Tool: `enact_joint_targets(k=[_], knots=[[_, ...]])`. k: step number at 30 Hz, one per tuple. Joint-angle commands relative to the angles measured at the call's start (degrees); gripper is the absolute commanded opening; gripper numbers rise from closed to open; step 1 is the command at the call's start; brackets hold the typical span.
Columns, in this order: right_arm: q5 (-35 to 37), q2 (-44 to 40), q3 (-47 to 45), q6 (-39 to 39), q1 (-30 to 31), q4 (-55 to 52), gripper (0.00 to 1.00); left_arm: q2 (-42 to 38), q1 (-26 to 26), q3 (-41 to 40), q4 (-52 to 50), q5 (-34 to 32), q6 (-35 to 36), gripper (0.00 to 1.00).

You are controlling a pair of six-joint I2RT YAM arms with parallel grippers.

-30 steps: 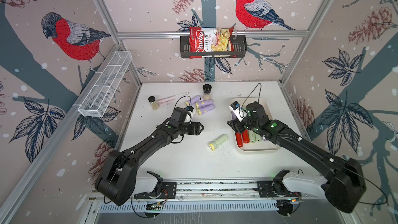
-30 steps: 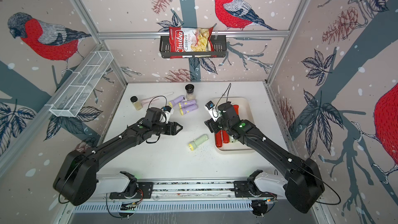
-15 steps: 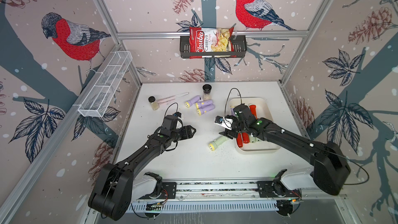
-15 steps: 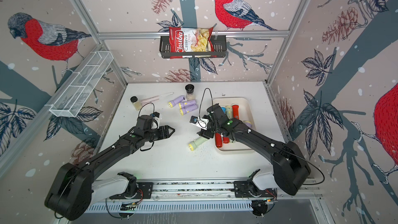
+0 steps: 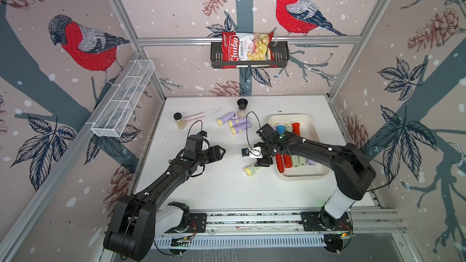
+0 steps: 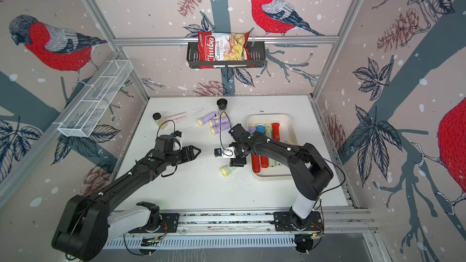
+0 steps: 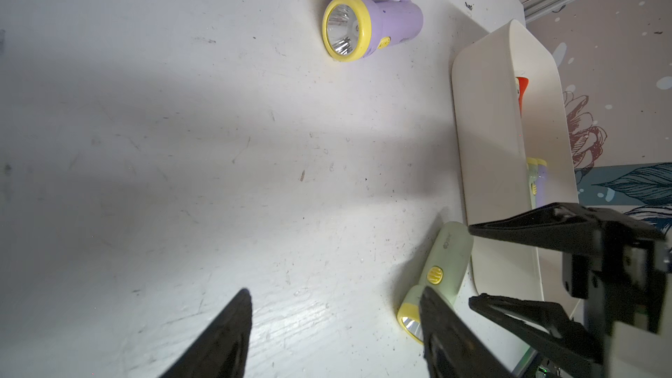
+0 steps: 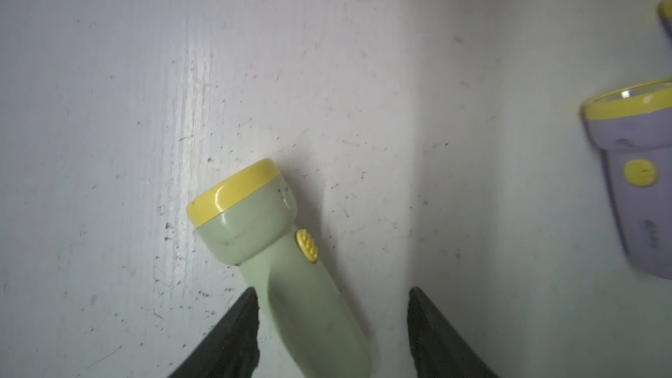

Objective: Put the flashlights into the storage boxes
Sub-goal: Pick up the flashlight from the center of the board.

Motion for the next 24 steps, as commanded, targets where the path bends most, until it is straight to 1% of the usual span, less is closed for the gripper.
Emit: enact_joint_targets(k=[1,7,11,17,24], knots=[[3.04,1.02,0.05,0.04,-0.20,-2.63,0.65,0.50,0.24,0.89,0.63,-0.05,1.25,0.71],[3.31,3.50,1.61,0.09,-0.52,-3.80,0.64,2.20,0.24,1.49,0.71,0.67,1.66,0.71],[3.96,5.20,2.39,-0.41,-0.18,-5.92,0.59,3.03,0.25,1.59,1.09,1.36,1.92,0.70],[6.94,6.88,2.61,0.09,0.95,-7.05,0.57,4.05,0.25,2.63,0.66,1.81,3.11,0.70],[7.07,6.32,2.61,1.34,1.59,-6.76,0.49,4.23,0.25,2.71,0.81,2.04,3.51,0.69]])
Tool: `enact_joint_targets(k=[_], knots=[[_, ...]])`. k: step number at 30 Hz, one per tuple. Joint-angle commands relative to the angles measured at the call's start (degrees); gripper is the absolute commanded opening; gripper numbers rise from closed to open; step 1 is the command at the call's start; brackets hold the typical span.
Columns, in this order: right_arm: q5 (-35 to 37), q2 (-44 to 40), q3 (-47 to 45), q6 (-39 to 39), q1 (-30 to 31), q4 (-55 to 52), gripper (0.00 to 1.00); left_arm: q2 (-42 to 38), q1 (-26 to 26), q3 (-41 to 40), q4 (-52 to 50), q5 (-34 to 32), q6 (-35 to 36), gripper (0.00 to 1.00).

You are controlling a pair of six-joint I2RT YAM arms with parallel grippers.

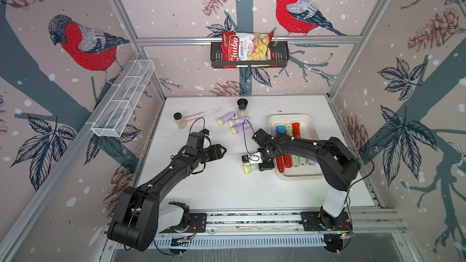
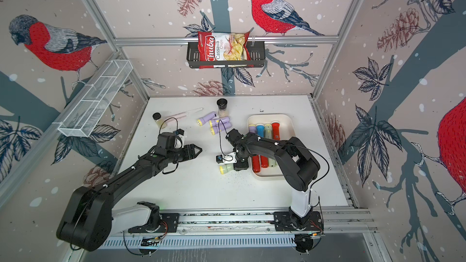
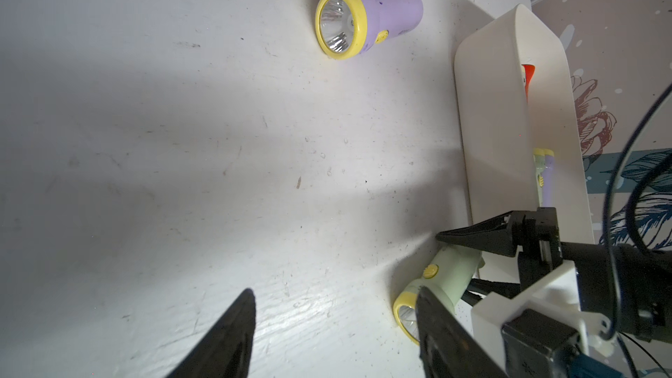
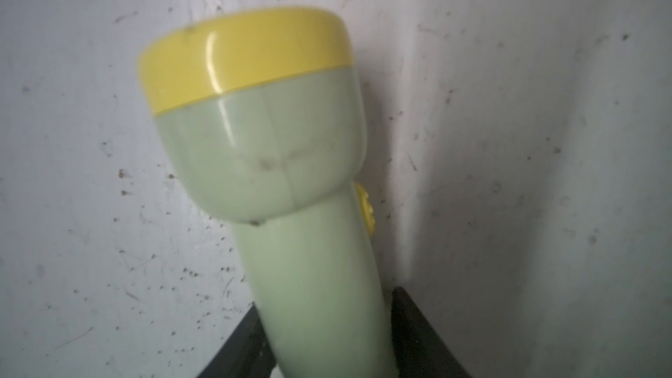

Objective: Put the flashlights into the storage boxes
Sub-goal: Pick up the flashlight from the center of the board.

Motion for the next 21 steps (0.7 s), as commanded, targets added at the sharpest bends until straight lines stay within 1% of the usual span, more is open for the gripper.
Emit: enact_joint_targets(k=[1,4,7,11,13,15,17,19,21], knots=[[-0.25,-1.15,0.31,1.50,0.31,-0.82,0.48,0.03,0.10,0.46,0.98,0.64,1.16,0.69],[-3.38,-2.97,0.87,1.51,0.22,-0.80,0.42,0.00,0.10,0.38,1.41,0.92,1.57,0.68],[-7.18,-5.97,0.25,2.92,0.19,1.59,0.37,0.14,0.05,0.38,2.16,1.40,1.56,0.67],[-9.35,-11.35,-3.44,9.12,-0.11,8.51,0.32,-0.03,-0.05,1.13,1.82,1.22,1.85,0.66],[-9.83,-14.21,-5.90,14.44,-0.21,12.94,0.31,-0.52,-0.07,1.35,2.12,0.59,1.92,0.65],[-10.39,-16.76,-8.03,19.09,-0.61,16.55,0.29,-0.63,-0.16,1.50,3.02,0.29,1.83,0.65],[-10.08,-19.11,-10.36,26.26,-1.31,21.37,0.27,-0.41,-0.57,1.86,3.91,0.18,1.49,0.64],[-11.35,-21.66,-12.86,33.21,-2.36,25.82,0.24,0.08,-1.50,2.37,4.80,-0.12,1.03,0.64],[-12.87,-24.20,-15.89,39.65,-3.06,30.81,0.24,0.84,-3.09,2.95,5.47,-1.10,0.95,0.64]])
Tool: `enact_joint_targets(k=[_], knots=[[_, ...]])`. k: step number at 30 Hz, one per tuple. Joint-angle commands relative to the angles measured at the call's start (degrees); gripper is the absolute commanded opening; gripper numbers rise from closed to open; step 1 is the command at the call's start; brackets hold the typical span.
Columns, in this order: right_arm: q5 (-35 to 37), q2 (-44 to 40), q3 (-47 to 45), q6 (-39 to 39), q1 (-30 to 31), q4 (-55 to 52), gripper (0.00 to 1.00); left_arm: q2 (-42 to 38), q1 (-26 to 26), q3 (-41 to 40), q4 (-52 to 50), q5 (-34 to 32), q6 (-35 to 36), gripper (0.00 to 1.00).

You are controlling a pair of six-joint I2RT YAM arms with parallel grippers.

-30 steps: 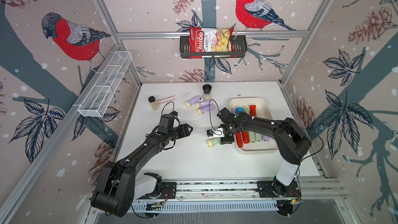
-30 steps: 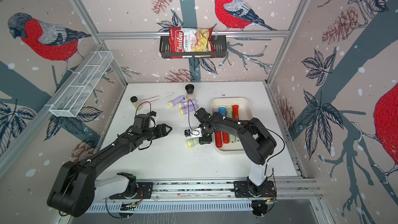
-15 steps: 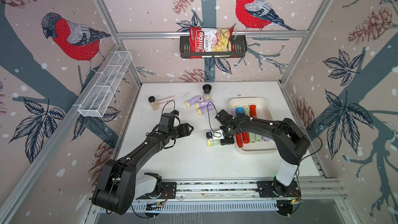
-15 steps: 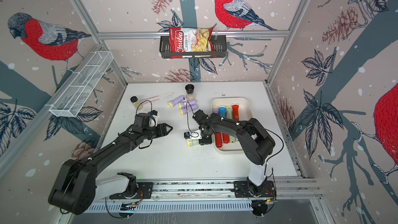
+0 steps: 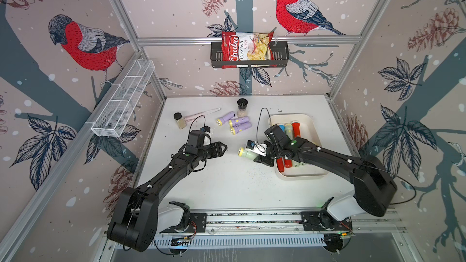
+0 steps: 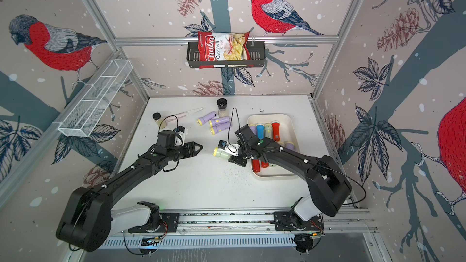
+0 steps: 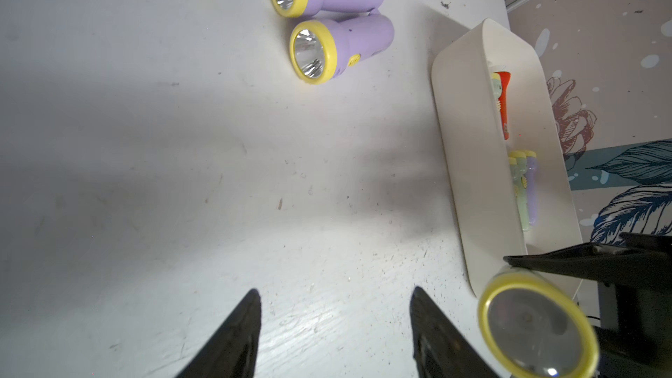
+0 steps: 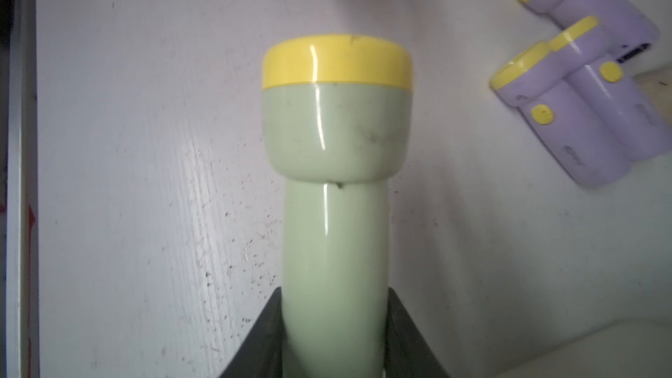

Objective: Put the flashlights into the storage boxes
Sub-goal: Pick up the flashlight from the center of the board, then place the flashlight at the storage box.

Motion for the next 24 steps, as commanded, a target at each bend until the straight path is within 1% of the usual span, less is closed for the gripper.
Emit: enact_joint_targets(k=[1,4,7,10,14,16,18,20,22,24], knots=[[-4.61,-3.57,-3.94,15.97,-0.67,13.31,0.24,1.20,-2.33,1.29,3.68,-1.89,-0.06,0.64],[-5.02,-6.87,-8.22,25.28,-0.82,22.20,0.24,3.53,-5.39,2.83,4.53,-3.49,-0.10,0.64],[-0.99,-9.88,-10.48,33.06,-1.72,25.20,0.23,5.82,-7.21,4.27,5.08,-3.84,-0.45,0.64],[0.43,-12.90,-12.78,41.40,-4.81,26.63,0.22,6.87,-7.75,4.68,6.44,-4.88,-1.47,0.64],[0.51,-17.29,-16.19,46.09,-9.61,28.05,0.19,9.28,-8.98,5.90,8.86,-4.39,-2.30,0.64],[3.92,-19.96,-17.26,48.63,-11.99,26.90,0.14,10.92,-10.22,7.59,8.67,-5.16,-2.10,0.64],[6.67,-21.80,-16.90,52.20,-15.15,23.56,0.13,12.44,-11.61,9.09,9.02,-5.42,-1.98,0.64],[5.37,-22.53,-15.82,54.24,-19.00,19.80,0.13,14.29,-13.11,10.57,9.41,-5.48,-1.94,0.64],[0.19,-22.32,-15.10,53.33,-23.25,16.98,0.09,16.58,-14.72,12.28,9.86,-5.31,-1.94,0.63],[-3.35,-21.99,-15.18,52.58,-25.73,16.16,0.07,18.79,-16.03,14.03,10.00,-5.23,-1.93,0.63]])
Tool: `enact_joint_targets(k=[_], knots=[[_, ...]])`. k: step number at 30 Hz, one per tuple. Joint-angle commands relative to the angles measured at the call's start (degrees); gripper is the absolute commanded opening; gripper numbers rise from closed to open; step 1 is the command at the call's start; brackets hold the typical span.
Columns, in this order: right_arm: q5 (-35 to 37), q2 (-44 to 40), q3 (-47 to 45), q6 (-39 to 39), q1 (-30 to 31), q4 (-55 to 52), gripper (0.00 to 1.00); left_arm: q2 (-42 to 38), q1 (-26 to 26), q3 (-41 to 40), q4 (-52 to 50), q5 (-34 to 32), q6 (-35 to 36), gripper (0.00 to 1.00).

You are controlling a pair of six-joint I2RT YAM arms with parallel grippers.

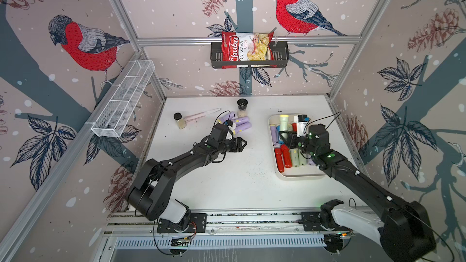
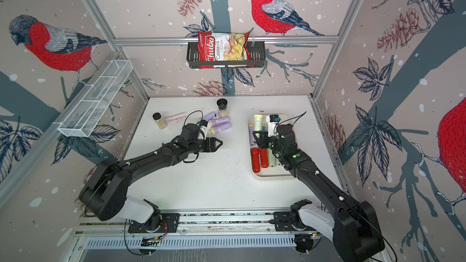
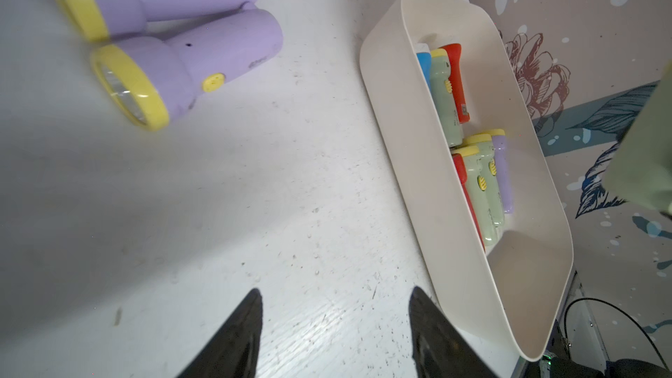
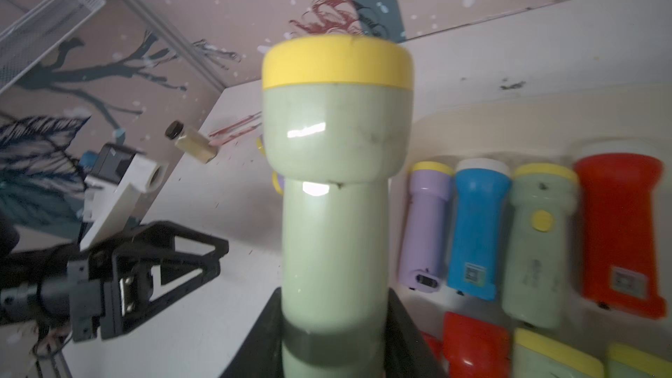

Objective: Put the flashlights into the storage boxes
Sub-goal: Place the flashlight at the storage box.

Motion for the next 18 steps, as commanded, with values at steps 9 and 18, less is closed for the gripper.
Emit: enact_joint_targets(k=[9,18], knots=[[-9.65,8.59,4.86,1.62,-4.96,-9.07,0.08,8.71,-3.69,5.99,5.40,2.69,-1.84,0.63],[-7.64,19.89,10.61,2.73,-4.88,-12.23,0.20,9.63,-3.94,7.71,4.14,2.92,-1.31,0.63]])
